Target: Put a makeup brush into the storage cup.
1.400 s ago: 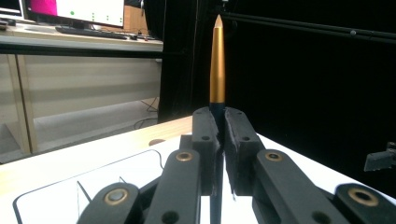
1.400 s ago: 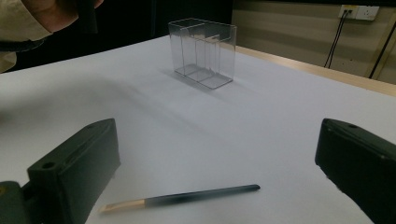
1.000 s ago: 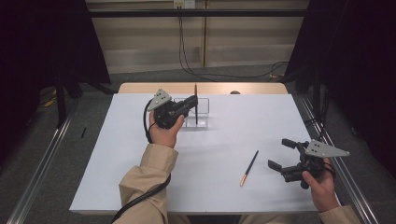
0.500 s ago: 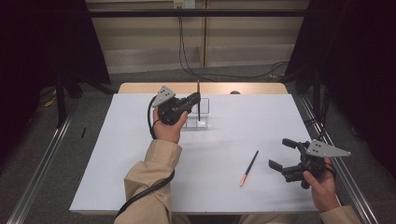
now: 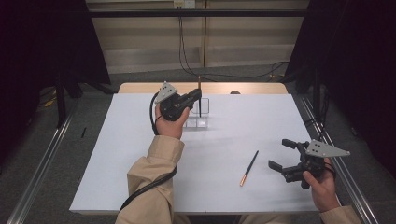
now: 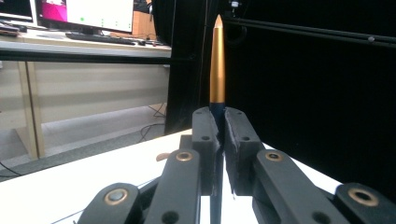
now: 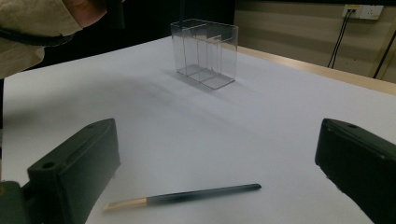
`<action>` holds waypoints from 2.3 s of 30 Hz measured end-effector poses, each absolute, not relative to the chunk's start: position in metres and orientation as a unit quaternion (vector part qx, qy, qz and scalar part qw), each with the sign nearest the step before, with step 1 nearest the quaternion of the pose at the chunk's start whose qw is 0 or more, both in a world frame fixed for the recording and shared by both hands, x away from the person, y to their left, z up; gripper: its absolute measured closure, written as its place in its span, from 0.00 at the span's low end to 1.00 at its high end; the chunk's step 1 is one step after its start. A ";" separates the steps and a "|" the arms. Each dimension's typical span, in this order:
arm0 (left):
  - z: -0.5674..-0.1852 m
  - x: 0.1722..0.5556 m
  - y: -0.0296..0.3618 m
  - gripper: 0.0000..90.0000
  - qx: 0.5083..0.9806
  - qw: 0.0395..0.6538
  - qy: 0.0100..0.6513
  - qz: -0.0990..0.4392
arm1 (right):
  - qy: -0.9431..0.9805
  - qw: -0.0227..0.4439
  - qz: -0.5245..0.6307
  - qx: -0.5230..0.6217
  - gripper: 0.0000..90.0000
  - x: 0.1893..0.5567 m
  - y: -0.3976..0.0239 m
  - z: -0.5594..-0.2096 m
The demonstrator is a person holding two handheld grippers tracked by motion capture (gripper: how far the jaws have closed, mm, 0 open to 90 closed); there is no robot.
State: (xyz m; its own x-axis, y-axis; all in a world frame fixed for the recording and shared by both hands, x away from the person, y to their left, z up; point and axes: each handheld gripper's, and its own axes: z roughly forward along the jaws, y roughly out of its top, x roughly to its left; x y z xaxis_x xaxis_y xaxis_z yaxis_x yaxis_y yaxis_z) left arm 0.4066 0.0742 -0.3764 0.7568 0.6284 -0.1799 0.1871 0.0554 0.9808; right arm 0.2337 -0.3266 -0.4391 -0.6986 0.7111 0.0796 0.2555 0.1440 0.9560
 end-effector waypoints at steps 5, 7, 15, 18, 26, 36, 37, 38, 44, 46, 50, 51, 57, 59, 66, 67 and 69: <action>-0.375 0.410 0.072 0.93 0.665 0.659 0.304 0.173 | 0.729 0.201 0.565 0.331 0.00 0.234 -0.326 -0.439; -0.374 0.412 0.071 0.93 0.666 0.658 0.305 0.173 | 0.728 0.202 0.565 0.331 0.00 0.234 -0.327 -0.439; -0.376 0.418 0.067 0.93 0.668 0.654 0.307 0.180 | 0.729 0.201 0.565 0.331 0.00 0.234 -0.327 -0.439; -0.377 0.421 0.064 0.93 0.666 0.653 0.309 0.183 | 0.728 0.201 0.566 0.330 0.00 0.233 -0.326 -0.439; -0.380 0.427 0.059 0.93 0.663 0.653 0.315 0.188 | 0.729 0.199 0.566 0.329 0.00 0.233 -0.327 -0.439; -0.385 0.433 0.058 0.93 0.668 0.642 0.316 0.203 | 0.729 0.198 0.567 0.328 0.00 0.233 -0.327 -0.439; -0.385 0.433 0.058 0.93 0.664 0.646 0.319 0.202 | 0.729 0.196 0.568 0.327 0.00 0.233 -0.327 -0.439; -0.385 0.434 0.057 0.93 0.661 0.647 0.321 0.202 | 0.729 0.196 0.568 0.327 0.00 0.233 -0.327 -0.439; -0.386 0.436 0.055 0.93 0.659 0.649 0.321 0.205 | 0.729 0.198 0.568 0.327 0.00 0.232 -0.328 -0.439; -0.385 0.437 0.055 0.93 0.661 0.646 0.319 0.207 | 0.728 0.197 0.570 0.327 0.00 0.232 -0.328 -0.439; -0.386 0.438 0.052 0.93 0.662 0.645 0.318 0.211 | 0.727 0.198 0.571 0.326 0.00 0.232 -0.328 -0.439; -0.387 0.439 0.052 0.93 0.662 0.645 0.317 0.212 | 0.727 0.197 0.571 0.327 0.00 0.232 -0.328 -0.439; -0.391 0.442 0.050 0.93 0.663 0.642 0.320 0.216 | 0.728 0.197 0.570 0.327 0.00 0.232 -0.328 -0.439; -0.393 0.443 0.050 0.93 0.663 0.641 0.320 0.217 | 0.727 0.198 0.570 0.327 0.00 0.231 -0.328 -0.439; -0.398 0.444 0.048 0.93 0.663 0.642 0.318 0.216 | 0.728 0.197 0.571 0.326 0.00 0.231 -0.328 -0.439; -0.398 0.444 0.048 0.93 0.663 0.642 0.319 0.216 | 0.728 0.198 0.570 0.325 0.00 0.231 -0.328 -0.439; -0.399 0.444 0.048 0.93 0.664 0.641 0.319 0.217 | 0.728 0.197 0.571 0.326 0.00 0.231 -0.329 -0.439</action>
